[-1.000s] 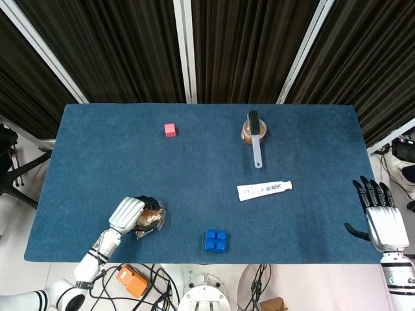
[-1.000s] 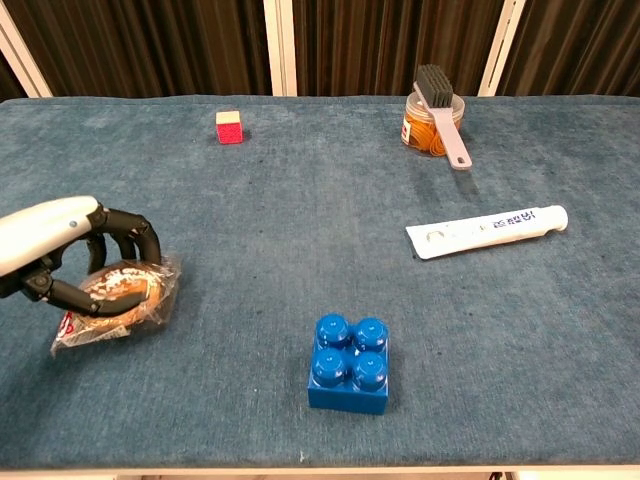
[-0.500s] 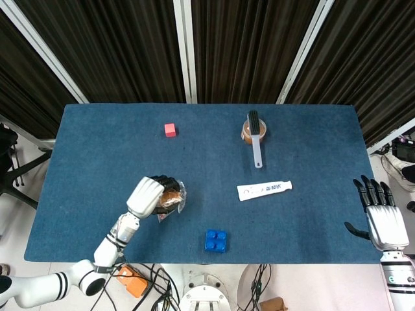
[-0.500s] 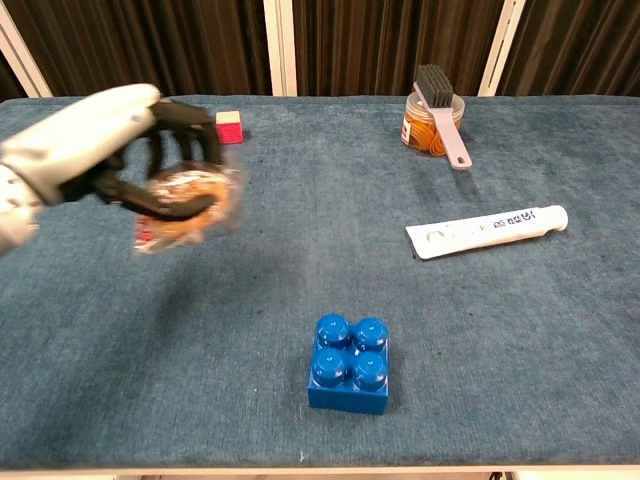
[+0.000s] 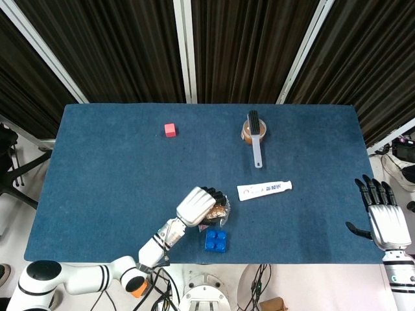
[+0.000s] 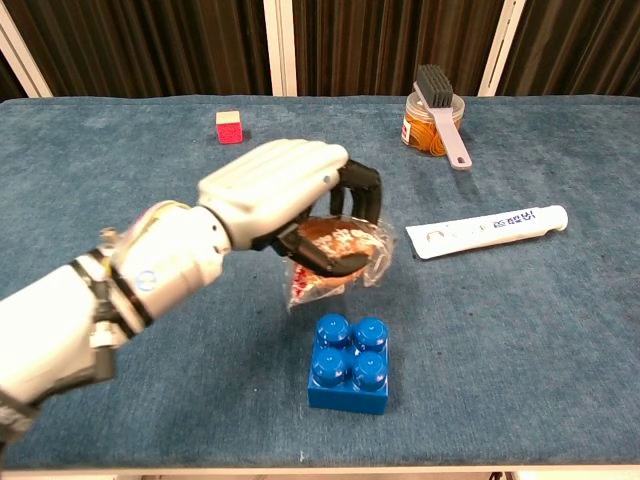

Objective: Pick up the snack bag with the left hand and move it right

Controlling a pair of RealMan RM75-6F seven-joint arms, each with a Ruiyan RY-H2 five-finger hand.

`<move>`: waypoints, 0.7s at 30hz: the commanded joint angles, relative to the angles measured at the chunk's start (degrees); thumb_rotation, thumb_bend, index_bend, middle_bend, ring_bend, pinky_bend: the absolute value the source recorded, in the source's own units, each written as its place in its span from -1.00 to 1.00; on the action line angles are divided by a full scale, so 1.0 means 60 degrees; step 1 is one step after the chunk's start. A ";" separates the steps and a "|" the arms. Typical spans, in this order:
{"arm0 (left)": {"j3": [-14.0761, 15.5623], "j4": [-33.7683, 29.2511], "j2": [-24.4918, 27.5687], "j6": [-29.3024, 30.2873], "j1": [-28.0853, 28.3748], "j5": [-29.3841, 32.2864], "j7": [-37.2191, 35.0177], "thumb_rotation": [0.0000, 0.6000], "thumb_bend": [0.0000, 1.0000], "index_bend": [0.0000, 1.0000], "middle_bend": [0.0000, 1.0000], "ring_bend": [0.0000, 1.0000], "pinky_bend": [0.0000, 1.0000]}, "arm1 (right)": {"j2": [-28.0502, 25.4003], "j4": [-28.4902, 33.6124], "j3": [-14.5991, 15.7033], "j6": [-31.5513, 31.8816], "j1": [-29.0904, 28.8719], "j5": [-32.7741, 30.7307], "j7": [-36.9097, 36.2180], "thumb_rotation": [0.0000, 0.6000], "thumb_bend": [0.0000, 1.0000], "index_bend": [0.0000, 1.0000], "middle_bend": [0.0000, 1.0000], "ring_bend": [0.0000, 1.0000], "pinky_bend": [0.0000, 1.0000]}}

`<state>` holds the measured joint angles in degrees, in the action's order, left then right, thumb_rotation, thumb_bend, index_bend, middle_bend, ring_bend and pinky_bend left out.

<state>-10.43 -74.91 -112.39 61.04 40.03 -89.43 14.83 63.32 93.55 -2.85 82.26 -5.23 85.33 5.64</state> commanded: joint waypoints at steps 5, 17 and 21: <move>0.0063 0.0300 -0.0032 -0.0714 0.0284 0.0617 -0.0066 1.00 -0.77 -0.51 -0.44 -0.60 -0.31 | -0.0053 -0.0013 -0.0012 0.0063 0.0032 0.0005 -0.0143 1.00 -0.40 -1.00 -1.00 -1.00 -1.00; 0.0183 -0.1052 0.0770 -0.0364 0.0203 0.0739 0.0330 1.00 -1.00 -0.92 -0.89 -1.00 -0.56 | -0.0075 -0.0015 0.0002 0.0106 0.0051 0.0053 -0.0210 1.00 -0.40 -1.00 -1.00 -1.00 -1.00; 0.0282 -0.2380 0.2229 0.0838 -0.0378 0.0240 0.1426 1.00 -0.99 -0.92 -0.89 -1.00 -0.58 | -0.0101 -0.0029 0.0033 0.0207 0.0098 0.0146 -0.0273 1.00 -0.40 -1.00 -1.00 -1.00 -1.00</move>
<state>-9.30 -84.02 -104.69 61.30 40.30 -85.82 19.12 62.73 93.39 -2.69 83.46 -4.68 86.17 4.05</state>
